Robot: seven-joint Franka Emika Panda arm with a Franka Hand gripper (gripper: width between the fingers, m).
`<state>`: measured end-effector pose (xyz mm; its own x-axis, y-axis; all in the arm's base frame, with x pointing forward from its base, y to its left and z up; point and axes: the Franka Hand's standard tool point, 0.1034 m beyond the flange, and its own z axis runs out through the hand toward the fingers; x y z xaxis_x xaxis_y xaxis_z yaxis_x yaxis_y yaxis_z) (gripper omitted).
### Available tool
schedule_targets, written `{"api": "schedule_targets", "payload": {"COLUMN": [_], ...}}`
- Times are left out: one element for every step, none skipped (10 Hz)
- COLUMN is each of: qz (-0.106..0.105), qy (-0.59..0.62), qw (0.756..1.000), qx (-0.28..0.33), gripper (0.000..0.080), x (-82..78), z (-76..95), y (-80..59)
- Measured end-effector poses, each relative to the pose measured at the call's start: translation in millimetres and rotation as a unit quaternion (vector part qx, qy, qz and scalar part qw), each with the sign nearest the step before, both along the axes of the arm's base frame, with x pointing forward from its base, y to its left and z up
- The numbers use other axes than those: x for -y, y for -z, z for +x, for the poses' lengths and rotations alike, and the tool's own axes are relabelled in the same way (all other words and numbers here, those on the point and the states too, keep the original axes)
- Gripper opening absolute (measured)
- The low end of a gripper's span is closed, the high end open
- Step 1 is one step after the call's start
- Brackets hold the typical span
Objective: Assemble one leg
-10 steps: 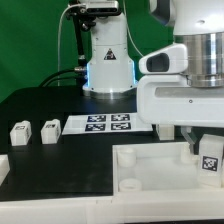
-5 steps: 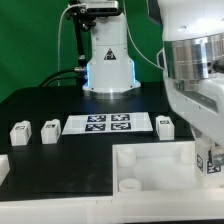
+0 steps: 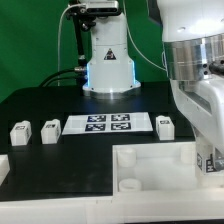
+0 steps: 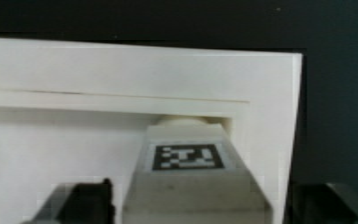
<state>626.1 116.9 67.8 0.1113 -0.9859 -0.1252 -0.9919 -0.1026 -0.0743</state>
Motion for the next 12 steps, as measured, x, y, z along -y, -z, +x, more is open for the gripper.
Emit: {"api": "schedule_targets", "payload": {"qz": [-0.006, -0.01, -0.011, -0.017, -0.019, -0.028, -0.051, -0.059, -0.066, -0.062, -0.063, -0.058], "qy": [-0.114, -0.197, -0.214, -0.281, -0.325, -0.385, -0.502, -0.575, -0.617, -0.573, -0.574, -0.537], "qw": [0.993, 0.98, 0.977, 0.959, 0.945, 0.921, 0.862, 0.814, 0.782, 0.816, 0.815, 0.84], "qx": [0.011, 0.018, 0.021, 0.029, 0.035, 0.041, 0.054, 0.059, 0.059, 0.056, 0.056, 0.054], "gripper": [0.062, 0.0641, 0.0641, 0.0648, 0.0648, 0.0649, 0.0649, 0.0649, 0.0649, 0.0529, 0.0529, 0.0384], "x": [-1.6, -1.5, -1.1, 0.3, 0.7, 0.4, -0.7, 1.9, 2.3, 1.3, 2.1, 0.7], "z": [-2.4, -5.3, -5.0, -4.8, -4.8, -4.0, -1.0, -1.1, -1.2, -1.4, -1.4, -1.8], "y": [0.5, 2.6, 2.6, 2.8, 2.9, 1.6, -3.3, -2.5, -2.3, -2.1, -1.8, -1.4]}}
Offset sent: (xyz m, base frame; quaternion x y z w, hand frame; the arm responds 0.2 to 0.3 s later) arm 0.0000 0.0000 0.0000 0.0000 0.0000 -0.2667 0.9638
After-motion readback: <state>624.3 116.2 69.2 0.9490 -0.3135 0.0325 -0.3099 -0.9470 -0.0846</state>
